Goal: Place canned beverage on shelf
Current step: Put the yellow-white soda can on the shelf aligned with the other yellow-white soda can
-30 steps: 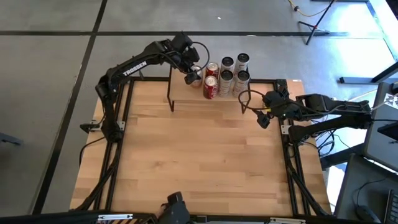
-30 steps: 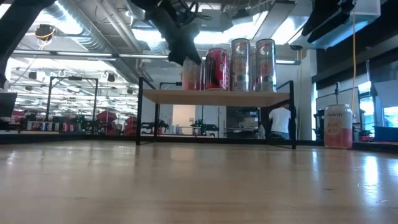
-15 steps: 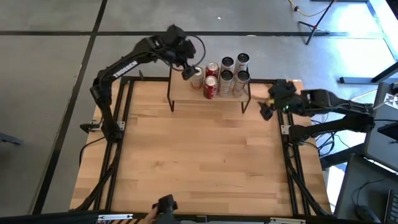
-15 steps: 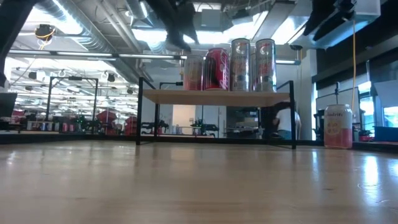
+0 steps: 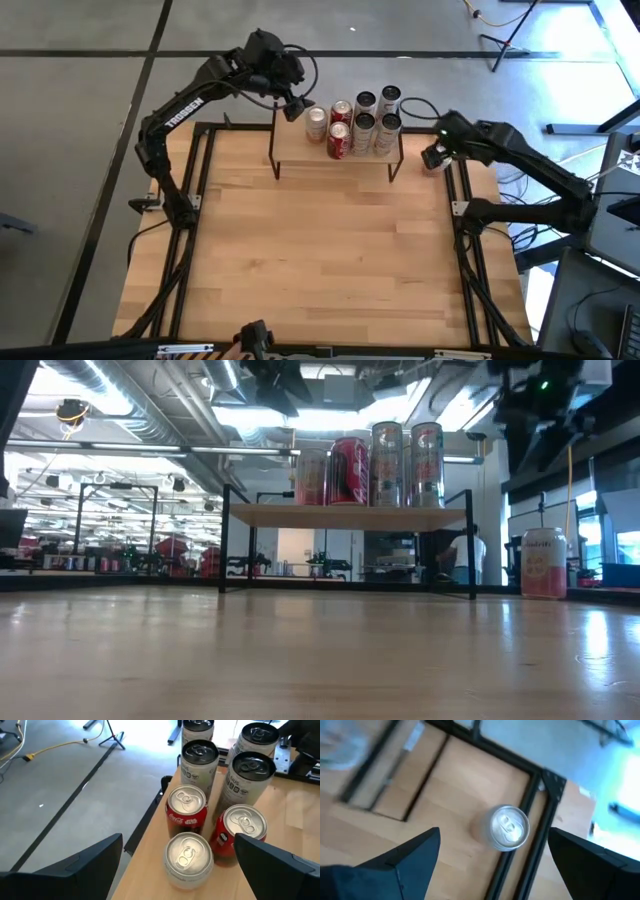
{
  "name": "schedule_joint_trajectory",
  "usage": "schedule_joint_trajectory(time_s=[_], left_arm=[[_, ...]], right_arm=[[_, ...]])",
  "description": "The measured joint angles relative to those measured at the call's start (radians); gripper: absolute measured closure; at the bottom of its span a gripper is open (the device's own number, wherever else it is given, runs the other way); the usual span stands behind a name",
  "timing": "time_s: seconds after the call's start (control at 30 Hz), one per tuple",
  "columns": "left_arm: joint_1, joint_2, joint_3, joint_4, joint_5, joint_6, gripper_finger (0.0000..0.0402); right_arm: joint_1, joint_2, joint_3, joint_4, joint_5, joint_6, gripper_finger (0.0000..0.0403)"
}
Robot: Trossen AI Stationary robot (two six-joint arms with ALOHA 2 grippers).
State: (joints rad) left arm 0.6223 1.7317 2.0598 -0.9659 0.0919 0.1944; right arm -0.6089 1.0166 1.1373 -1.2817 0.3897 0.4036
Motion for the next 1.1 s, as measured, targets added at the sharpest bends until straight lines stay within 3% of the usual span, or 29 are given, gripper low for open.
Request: schedule_joint_trajectory(time_s=[0.27,0.43,1.1], left_arm=[[-0.027,0.000,-0.001,-0.002,0.004,0.000,0.0031],[-0.041,0.000,-0.001,-0.001,0.003,0.000,0.0031],[-0.045,0.001,-0.002,0.014,0.003,0.026,0.0031]], right_arm=[[-0.143,0.129,-0.051,0.012,-0.011,0.042,0.0047],[-0.182,0.175,-0.091,0.014,0.038,0.048,0.0047],[-0.229,0.182,-0.263,0.270,0.055,0.096,0.0047]])
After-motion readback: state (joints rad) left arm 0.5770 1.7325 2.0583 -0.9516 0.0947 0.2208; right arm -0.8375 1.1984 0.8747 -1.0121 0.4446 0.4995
